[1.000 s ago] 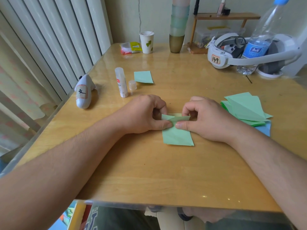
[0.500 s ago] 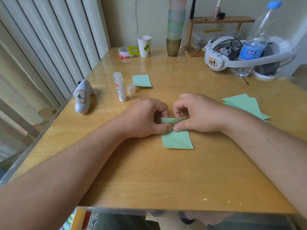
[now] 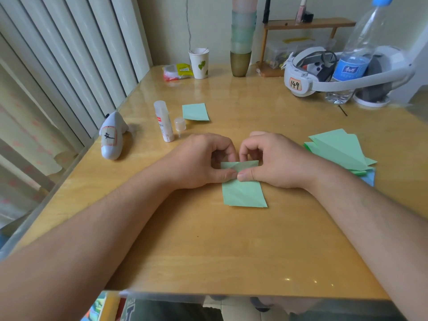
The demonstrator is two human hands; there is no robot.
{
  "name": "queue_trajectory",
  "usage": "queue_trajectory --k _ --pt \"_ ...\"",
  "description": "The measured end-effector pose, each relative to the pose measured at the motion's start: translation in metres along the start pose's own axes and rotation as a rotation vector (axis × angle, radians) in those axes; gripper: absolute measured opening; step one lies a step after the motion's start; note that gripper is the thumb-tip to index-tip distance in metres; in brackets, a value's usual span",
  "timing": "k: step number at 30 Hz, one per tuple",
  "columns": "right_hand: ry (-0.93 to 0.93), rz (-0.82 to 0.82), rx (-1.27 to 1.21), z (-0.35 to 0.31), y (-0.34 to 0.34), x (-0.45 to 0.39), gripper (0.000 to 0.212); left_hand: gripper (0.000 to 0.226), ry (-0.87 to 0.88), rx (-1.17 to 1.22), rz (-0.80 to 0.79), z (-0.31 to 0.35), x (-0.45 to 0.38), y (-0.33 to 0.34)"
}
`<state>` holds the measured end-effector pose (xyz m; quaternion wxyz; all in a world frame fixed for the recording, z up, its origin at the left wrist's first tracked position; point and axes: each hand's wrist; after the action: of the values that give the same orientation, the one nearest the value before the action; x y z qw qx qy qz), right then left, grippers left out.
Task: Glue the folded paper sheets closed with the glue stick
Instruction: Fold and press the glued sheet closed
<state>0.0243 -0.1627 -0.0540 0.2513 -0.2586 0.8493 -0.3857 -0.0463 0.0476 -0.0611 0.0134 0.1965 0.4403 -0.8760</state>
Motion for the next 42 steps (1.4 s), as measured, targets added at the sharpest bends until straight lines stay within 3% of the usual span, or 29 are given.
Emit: queue_trajectory --k 7,34,42 --pt "0.038 0.019 0.008 0.011 -0.008 0.003 0.026 0.02 -0.071 0.004 -0.028 -0.006 0.003 -0.006" --pt "-0.007 0.074 0.076 0.004 0.003 -0.005 0.02 0.015 -0.017 -0.052 0.056 -0.006 -0.002 0.003" --pt "0.036 0.091 0.096 0.013 -0.003 0.0 0.018 0.014 -0.071 -0.03 0.043 -0.006 0.0 -0.001"
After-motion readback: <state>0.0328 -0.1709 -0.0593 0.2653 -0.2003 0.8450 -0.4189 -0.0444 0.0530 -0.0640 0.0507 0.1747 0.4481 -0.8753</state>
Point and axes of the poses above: each hand's wrist, its own x-axis away from the middle knuckle, its own y-axis out of the palm, z = x × y, and after that the axes turned 10 degrees about z, right-handed
